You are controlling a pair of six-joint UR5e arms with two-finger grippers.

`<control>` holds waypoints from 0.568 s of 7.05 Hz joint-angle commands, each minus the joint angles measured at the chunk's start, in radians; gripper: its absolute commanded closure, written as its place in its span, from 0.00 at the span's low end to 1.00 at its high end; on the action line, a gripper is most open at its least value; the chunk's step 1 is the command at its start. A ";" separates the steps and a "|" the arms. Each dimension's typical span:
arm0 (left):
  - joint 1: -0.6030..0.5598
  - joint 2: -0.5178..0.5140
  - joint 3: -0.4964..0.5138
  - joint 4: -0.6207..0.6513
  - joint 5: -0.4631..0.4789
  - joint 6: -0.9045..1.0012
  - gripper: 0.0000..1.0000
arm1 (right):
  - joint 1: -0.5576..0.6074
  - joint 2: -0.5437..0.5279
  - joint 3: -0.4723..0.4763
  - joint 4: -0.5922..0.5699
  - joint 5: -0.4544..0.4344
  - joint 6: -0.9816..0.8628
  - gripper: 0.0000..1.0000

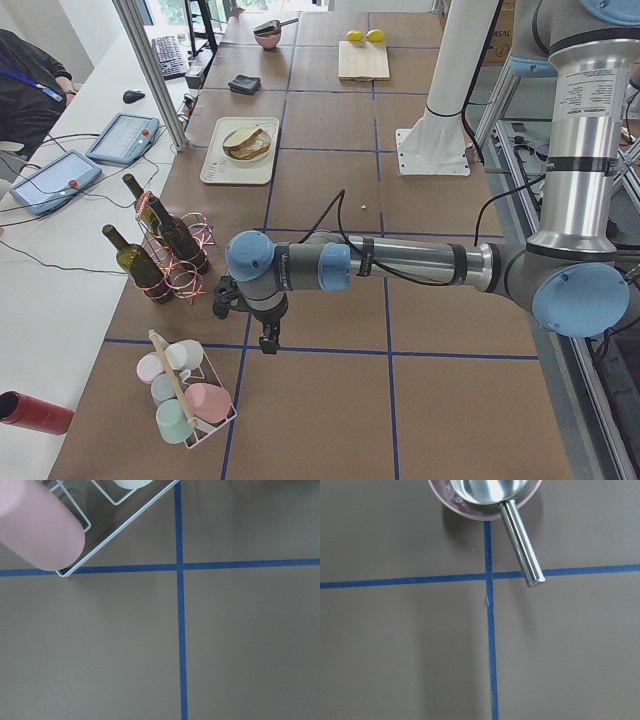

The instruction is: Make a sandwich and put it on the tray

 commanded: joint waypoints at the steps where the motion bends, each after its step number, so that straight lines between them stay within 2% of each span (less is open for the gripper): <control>1: -0.002 -0.002 -0.001 0.000 0.000 -0.001 0.00 | 0.008 -0.002 0.001 0.001 0.000 -0.001 0.00; 4: -0.002 -0.002 -0.004 0.000 0.000 -0.003 0.00 | 0.008 0.001 0.002 0.001 -0.001 -0.001 0.00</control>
